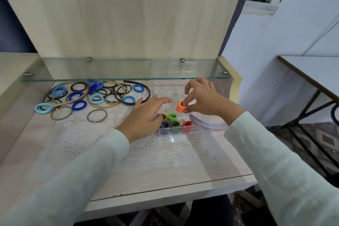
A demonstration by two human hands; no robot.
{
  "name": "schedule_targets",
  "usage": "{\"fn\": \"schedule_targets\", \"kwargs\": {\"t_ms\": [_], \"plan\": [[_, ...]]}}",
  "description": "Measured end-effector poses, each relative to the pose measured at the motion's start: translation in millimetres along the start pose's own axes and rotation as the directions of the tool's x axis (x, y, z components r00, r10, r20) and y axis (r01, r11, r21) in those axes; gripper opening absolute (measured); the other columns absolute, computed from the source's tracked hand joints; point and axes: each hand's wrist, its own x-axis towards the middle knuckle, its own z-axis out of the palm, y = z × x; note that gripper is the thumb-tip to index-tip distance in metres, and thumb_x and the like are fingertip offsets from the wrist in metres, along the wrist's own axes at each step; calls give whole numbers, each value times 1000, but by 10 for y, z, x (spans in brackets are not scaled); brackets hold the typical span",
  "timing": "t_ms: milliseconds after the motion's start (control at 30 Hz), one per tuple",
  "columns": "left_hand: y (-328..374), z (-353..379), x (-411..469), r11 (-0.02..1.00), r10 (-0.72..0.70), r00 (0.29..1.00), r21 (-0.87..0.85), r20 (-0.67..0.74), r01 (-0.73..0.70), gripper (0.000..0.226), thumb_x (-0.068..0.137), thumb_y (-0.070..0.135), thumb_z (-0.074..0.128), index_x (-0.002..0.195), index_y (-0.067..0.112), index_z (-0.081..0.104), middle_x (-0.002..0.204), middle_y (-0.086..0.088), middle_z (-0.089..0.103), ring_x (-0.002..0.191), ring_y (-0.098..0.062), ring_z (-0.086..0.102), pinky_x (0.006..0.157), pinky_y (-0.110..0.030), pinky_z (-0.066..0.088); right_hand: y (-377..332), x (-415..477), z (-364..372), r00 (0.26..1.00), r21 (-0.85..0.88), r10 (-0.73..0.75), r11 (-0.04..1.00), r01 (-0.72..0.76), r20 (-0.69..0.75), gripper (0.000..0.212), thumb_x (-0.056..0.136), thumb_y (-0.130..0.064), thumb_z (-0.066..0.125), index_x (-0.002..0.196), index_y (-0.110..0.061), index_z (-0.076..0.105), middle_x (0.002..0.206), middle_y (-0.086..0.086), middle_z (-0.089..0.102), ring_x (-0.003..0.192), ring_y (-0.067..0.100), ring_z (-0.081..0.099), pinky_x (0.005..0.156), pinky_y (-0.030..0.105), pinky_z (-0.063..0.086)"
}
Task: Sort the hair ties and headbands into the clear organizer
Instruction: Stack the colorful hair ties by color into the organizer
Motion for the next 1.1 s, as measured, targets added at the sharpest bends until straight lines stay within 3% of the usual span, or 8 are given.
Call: {"fn": "schedule_targets", "kwargs": {"t_ms": [167,367,633,1100], "plan": [[9,40,88,998,31,999,-58,-12,-32,46,97,12,40,132,42,44,151,20,39,148,-1,12,123,-43,-2,45,-22,43,999,-44,-14,999,16,43,21,78,-42,74,99,-37,74,122,-6,45,124,23,26,101,33,14],[14,54,165,991,80,993,-112,89,-70,40,95,10,41,112,42,58,140,31,47,145,3,19,122,-44,-8,57,-13,122,990,-28,-43,998,47,137,15,80,-40,73,95,-38,74,120,-7,44,121,22,27,96,30,17],[35,71,221,988,103,985,-125,138,-86,45,85,23,33,114,46,60,136,33,51,143,6,23,121,-37,-11,76,53,126,974,7,-62,998,62,216,11,80,-37,74,92,-37,73,122,-8,43,121,22,27,99,31,20],[26,115,253,989,118,977,-112,176,-100,41,87,27,33,110,45,62,130,30,56,143,5,25,121,-42,-12,43,87,171,961,-24,-86,995,95,265,20,84,-30,71,104,-33,72,126,-5,42,123,23,26,101,32,21]]}}
